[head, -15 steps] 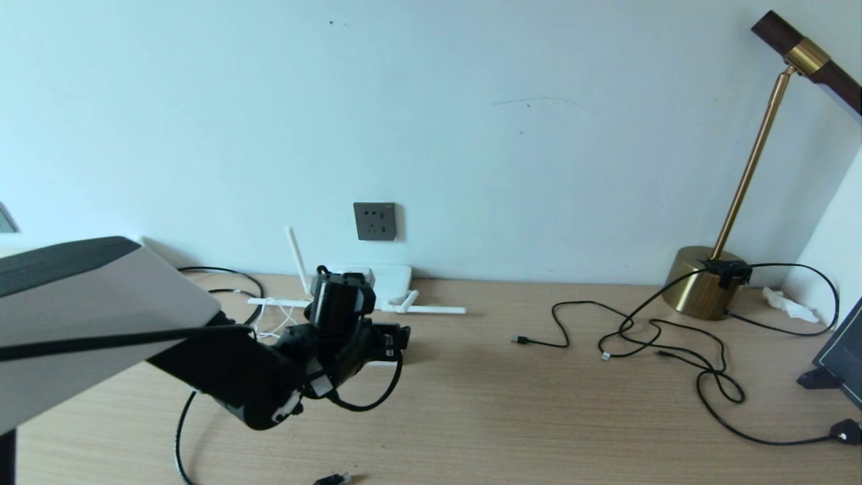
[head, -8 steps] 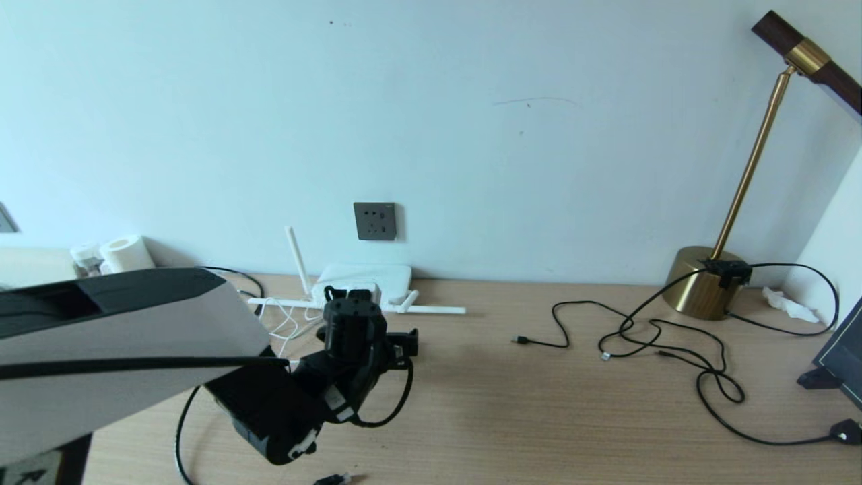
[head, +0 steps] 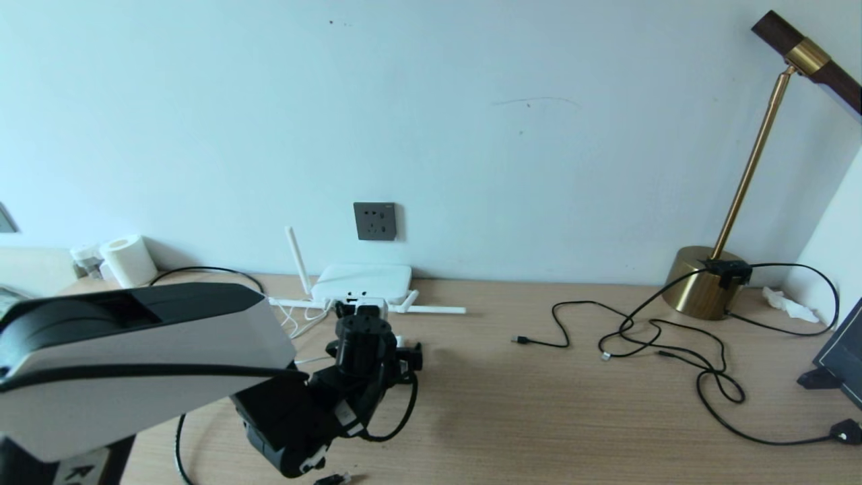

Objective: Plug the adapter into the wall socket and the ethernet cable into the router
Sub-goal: Plug plug into socket

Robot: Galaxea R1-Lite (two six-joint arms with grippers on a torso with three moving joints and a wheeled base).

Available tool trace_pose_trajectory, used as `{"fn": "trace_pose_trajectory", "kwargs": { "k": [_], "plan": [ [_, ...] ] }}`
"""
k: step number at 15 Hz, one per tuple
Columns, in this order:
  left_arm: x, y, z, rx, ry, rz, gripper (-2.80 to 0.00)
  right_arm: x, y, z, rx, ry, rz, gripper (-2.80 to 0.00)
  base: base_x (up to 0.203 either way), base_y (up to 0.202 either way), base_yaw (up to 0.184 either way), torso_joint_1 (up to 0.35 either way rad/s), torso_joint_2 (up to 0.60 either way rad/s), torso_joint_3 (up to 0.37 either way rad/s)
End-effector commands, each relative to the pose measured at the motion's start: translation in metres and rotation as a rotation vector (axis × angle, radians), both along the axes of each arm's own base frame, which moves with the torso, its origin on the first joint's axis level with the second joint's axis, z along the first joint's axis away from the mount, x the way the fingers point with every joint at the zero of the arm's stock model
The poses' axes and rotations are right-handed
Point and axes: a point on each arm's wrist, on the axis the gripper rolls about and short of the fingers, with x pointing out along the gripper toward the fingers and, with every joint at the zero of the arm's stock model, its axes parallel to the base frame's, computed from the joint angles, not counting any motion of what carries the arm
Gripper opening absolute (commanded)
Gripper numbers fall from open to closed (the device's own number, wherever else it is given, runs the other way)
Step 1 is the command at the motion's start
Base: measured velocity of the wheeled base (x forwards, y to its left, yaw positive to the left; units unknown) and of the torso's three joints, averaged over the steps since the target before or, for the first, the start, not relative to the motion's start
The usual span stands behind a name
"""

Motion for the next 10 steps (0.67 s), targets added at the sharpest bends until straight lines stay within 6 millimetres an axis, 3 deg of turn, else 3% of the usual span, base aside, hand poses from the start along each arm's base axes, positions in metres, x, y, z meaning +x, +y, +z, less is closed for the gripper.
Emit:
{"fn": "trace_pose_trajectory", "kwargs": {
  "k": [1,3,4,10],
  "plan": [
    [-0.0007,-0.0034,-0.0036,0.003,0.0,0.0,0.0,0.0007,0.0,-0.0025,0.0,0.009,0.002,-2.8,0.0,0.0,0.0,0.0,0.0,0.0],
    [0.0,-0.0047,-0.0039,-0.007,-0.017,-0.003,0.0,0.0007,0.0,-0.0025,0.0,0.009,0.0,-2.8,0.0,0.0,0.0,0.0,0.0,0.0],
    [0.0002,-0.0048,-0.0055,-0.006,-0.019,-0.004,-2.8,0.0007,0.0,-0.0025,0.0,0.009,0.0,-2.8,0.0,0.0,0.0,0.0,0.0,0.0],
    [0.0006,-0.0058,-0.0119,0.013,-0.008,-0.008,-2.8,0.0007,0.0,-0.0025,0.0,0.009,0.0,-2.8,0.0,0.0,0.0,0.0,0.0,0.0]
  ]
}}
